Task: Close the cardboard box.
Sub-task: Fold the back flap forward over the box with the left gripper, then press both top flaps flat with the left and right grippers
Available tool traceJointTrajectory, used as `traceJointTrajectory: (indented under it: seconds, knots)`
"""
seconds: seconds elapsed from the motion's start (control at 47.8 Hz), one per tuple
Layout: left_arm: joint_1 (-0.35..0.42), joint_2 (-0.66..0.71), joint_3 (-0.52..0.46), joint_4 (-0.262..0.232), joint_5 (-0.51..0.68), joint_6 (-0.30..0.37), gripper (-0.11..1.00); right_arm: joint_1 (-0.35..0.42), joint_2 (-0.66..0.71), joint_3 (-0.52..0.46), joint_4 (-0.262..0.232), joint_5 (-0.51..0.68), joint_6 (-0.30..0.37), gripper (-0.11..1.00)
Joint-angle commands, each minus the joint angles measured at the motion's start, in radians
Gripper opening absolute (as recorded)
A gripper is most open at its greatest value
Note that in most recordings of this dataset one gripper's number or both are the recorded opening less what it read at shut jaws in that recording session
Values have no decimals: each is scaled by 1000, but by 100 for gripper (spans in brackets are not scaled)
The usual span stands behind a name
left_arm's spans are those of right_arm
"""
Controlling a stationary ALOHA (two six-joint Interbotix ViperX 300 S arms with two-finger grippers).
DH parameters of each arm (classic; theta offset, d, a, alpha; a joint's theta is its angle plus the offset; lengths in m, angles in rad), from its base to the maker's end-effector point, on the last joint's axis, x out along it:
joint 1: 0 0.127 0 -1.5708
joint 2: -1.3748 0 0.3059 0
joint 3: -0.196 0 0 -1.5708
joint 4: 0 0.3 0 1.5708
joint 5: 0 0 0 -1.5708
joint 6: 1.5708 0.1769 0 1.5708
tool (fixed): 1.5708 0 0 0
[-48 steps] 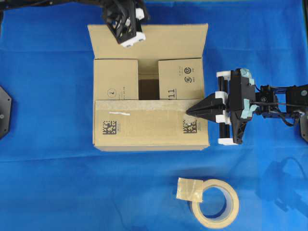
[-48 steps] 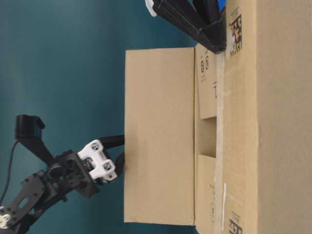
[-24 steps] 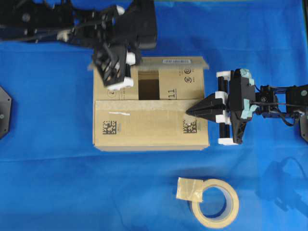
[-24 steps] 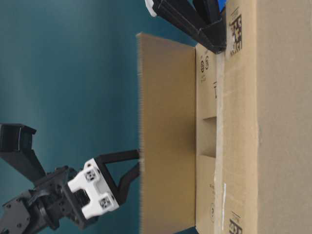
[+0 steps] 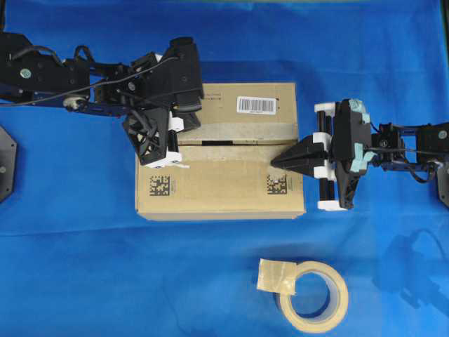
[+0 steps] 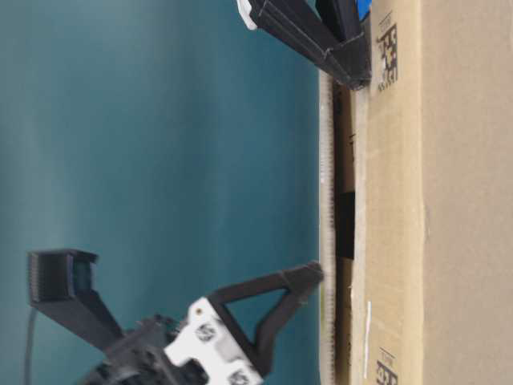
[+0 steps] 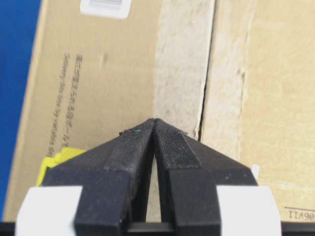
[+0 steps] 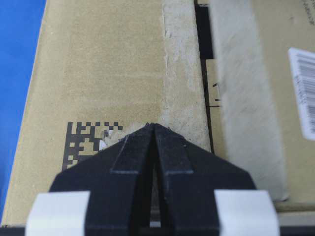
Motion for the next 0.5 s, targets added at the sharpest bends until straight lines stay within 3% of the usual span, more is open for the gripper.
traceJointTrajectory:
  seconds: [0.0,0.481]
  knots:
    - [-3,-23,31,-3,-58,-21,0,-11,-9,-12,-2,-2,-2,0]
    - [-14,-29,100,-3,-164,-48,0,-69,-14,-12,-2,-6,-2,0]
